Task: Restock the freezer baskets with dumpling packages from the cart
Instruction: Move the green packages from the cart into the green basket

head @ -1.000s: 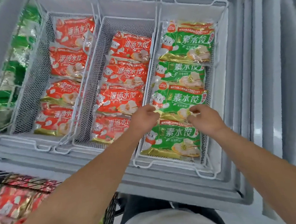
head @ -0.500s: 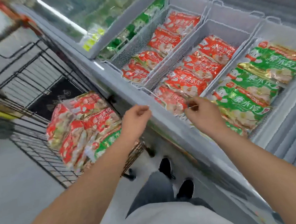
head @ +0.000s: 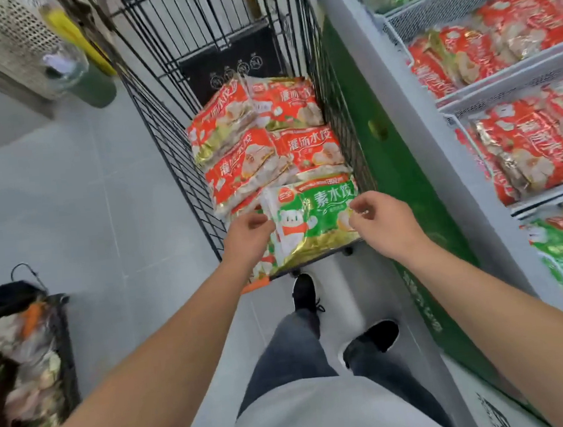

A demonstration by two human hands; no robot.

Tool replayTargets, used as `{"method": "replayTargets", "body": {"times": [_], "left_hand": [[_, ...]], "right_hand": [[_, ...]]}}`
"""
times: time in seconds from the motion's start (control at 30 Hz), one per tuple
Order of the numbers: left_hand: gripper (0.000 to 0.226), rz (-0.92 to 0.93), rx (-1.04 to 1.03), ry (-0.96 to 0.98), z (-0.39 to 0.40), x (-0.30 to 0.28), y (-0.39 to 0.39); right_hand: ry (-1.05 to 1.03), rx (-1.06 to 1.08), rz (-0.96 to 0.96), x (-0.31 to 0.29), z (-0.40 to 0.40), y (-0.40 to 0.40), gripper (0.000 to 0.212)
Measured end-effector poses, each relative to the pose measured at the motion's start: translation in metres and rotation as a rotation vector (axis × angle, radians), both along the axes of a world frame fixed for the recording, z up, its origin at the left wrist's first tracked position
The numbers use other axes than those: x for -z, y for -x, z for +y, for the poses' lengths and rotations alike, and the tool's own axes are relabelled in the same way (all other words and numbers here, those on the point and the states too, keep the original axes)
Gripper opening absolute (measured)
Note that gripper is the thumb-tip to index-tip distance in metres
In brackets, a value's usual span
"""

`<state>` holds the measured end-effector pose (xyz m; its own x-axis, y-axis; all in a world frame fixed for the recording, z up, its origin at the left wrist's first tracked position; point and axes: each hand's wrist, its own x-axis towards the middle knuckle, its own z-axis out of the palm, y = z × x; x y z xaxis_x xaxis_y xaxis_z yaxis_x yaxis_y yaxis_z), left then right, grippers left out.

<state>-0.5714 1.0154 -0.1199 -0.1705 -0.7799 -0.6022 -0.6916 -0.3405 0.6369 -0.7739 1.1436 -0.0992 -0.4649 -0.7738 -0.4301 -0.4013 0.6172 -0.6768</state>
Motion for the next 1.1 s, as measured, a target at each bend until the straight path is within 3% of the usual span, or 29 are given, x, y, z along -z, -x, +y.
{"method": "replayTargets", "body": {"times": [0.4,0.5,0.57,0.67,0.8,0.97,1.1], "left_hand": [[0.015,-0.108,0.093,-0.237,-0.055,0.097,0.009],[0.023,-0.102,0.01,-0.324,-0.055,0.122,0.017],[0.013,-0.103,-0.007,-0.325,-0.057,0.135,0.02],[0.031,-0.159,0.071,-0.256,-0.063,0.139,0.02],[0.018,-0.3,0.137,-0.118,-0.082,0.137,-0.003],[0.015,-0.36,-0.047,-0.114,-0.096,0.148,-0.03],[0.024,-0.307,-0.144,-0.179,-0.096,0.151,-0.027]], "right_hand": [[-0.334,0.035,-0.024,0.076,-0.072,-0.004,0.035],[-0.383,0.035,-0.02,0.087,-0.077,-0.005,0.036],[-0.41,0.034,-0.02,0.094,-0.078,-0.006,0.037],[-0.422,0.067,-0.024,0.103,-0.078,-0.009,0.037],[-0.426,0.159,-0.041,0.11,-0.084,-0.011,0.048],[-0.435,0.343,-0.266,0.122,-0.111,-0.008,0.05],[-0.387,0.611,-0.388,0.154,-0.104,0.006,0.023]]}}
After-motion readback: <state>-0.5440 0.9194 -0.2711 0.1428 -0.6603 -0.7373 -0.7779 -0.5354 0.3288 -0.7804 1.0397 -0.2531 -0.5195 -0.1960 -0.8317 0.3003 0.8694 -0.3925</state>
